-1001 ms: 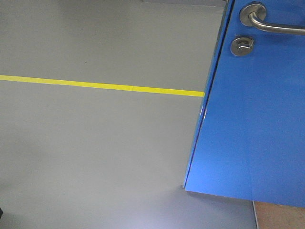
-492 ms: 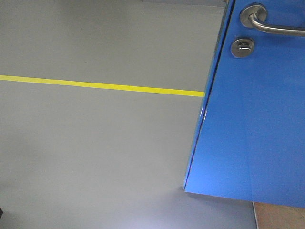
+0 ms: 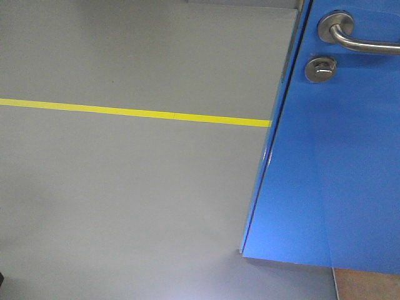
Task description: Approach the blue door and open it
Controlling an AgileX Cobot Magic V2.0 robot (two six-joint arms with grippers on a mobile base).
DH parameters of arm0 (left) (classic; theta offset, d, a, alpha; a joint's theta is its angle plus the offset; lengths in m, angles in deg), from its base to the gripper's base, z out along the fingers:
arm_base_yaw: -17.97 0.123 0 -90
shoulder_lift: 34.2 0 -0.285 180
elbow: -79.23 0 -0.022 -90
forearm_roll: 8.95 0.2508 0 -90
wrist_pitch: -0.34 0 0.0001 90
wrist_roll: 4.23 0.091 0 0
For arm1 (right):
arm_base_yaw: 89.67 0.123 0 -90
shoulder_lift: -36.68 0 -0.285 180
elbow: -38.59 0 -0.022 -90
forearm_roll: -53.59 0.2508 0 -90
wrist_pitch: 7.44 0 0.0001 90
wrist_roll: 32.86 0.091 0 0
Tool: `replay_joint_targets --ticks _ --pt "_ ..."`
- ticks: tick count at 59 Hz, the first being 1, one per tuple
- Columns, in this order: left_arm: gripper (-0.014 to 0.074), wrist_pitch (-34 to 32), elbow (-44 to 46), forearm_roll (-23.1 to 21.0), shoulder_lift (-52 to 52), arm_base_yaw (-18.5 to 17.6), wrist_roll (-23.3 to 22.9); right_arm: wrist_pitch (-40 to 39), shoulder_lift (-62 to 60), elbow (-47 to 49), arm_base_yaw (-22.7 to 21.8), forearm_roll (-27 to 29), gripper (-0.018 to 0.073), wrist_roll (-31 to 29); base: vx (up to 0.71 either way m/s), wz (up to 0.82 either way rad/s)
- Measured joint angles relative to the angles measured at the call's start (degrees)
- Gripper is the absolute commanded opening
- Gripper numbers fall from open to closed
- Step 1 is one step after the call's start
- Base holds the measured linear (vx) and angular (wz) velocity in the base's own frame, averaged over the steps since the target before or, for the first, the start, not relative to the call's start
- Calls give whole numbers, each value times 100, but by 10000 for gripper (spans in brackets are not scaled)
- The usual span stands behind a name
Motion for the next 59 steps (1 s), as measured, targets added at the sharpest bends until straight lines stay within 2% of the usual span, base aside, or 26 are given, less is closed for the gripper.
replay_joint_targets --ticks 7,12,21,29,38,45,59 --pt "73 0 0 0 0 0 0 -638 -869 -1280 0 -841 11 318 0 0" --pt "73 0 0 0 0 0 0 -875 -1441 -2060 0 -1208 11 685 0 0" --pt "73 0 0 0 0 0 0 -1309 -2498 -3120 11 -1377 11 965 0 0" --pt "73 0 0 0 0 0 0 -1644 -3459 -3801 371 -1425 11 982 0 0" --pt "73 0 0 0 0 0 0 -1584 -4272 -4271 909 -1437 11 988 0 0" --pt "73 2 0 0 0 0 0 -1186 -4728 -4294 935 -1548 11 944 0 0" --pt "73 13 0 0 0 0 0 -1277 -4769 -4294 935 -1672 11 686 0 0"
